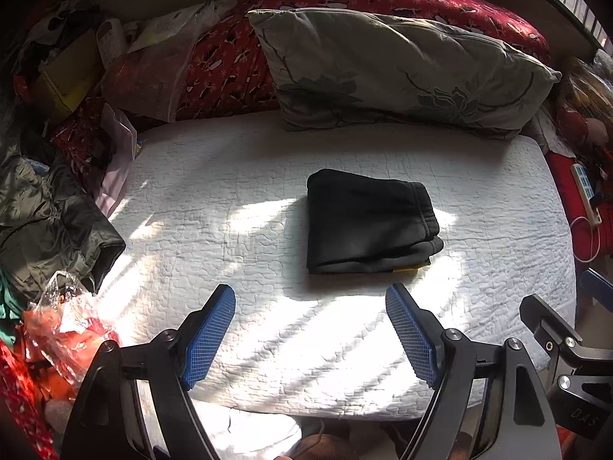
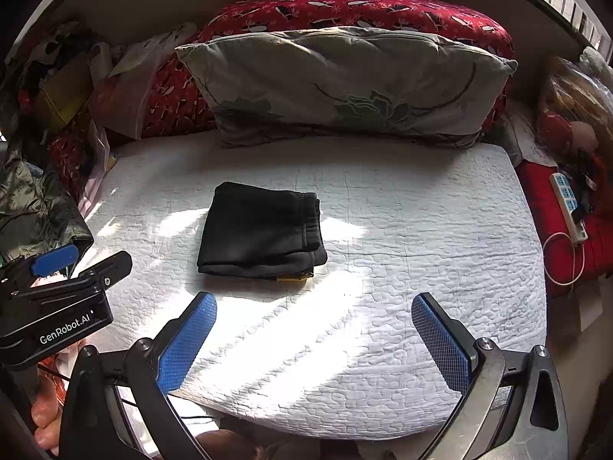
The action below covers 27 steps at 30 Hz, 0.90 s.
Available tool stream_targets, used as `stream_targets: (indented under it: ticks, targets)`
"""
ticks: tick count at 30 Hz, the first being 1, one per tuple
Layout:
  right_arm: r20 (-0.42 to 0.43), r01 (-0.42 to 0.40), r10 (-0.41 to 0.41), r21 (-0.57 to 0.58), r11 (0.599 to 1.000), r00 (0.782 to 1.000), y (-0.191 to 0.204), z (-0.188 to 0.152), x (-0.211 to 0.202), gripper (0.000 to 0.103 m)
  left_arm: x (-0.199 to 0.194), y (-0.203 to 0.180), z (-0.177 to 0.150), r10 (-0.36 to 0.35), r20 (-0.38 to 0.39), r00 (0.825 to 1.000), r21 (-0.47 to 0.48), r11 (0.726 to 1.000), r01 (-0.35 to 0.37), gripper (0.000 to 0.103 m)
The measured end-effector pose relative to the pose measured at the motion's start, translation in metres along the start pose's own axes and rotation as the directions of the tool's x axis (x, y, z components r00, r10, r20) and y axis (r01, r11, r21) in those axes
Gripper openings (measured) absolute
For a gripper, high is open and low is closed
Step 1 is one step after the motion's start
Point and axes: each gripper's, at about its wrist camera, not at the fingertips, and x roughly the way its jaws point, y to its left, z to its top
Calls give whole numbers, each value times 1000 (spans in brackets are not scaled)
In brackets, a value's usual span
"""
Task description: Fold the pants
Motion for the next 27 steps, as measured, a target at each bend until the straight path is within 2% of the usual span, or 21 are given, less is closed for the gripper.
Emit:
stream_targets:
  ticks: [10, 27]
  targets:
    - [-17, 55, -55, 5, 998, 998, -2, -8, 3, 103, 10, 1, 5, -9, -54, 998, 30, 999, 10, 81]
    - [-71, 97, -95, 25, 995, 993, -26, -14, 8, 103, 20, -18, 2, -27, -76, 997, 41, 999, 30, 81]
